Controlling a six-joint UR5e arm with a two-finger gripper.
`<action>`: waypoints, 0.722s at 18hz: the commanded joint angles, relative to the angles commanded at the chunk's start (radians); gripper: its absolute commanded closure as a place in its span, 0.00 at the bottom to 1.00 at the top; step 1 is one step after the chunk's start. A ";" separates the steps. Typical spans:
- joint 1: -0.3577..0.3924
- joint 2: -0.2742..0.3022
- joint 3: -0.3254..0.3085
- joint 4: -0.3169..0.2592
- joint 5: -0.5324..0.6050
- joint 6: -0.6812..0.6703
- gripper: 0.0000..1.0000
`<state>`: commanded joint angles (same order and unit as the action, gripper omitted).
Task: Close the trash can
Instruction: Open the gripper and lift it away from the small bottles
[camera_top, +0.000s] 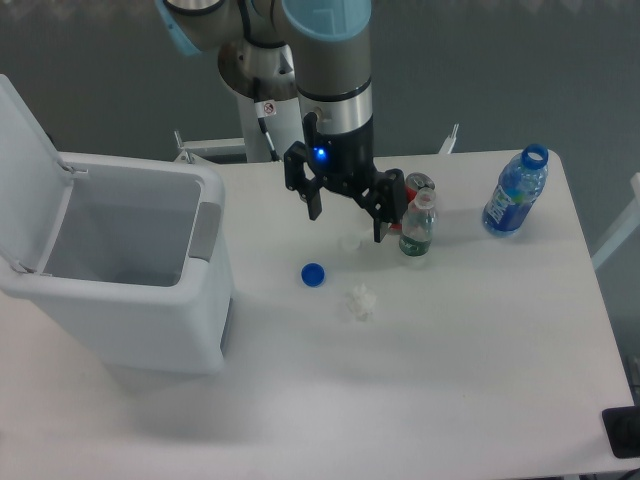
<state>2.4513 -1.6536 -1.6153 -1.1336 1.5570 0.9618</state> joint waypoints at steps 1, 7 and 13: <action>0.000 0.000 -0.006 0.000 0.003 0.000 0.00; -0.002 -0.011 -0.005 0.014 0.012 -0.005 0.00; -0.002 -0.018 -0.005 0.012 0.015 -0.020 0.00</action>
<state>2.4498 -1.6720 -1.6199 -1.1214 1.5723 0.9419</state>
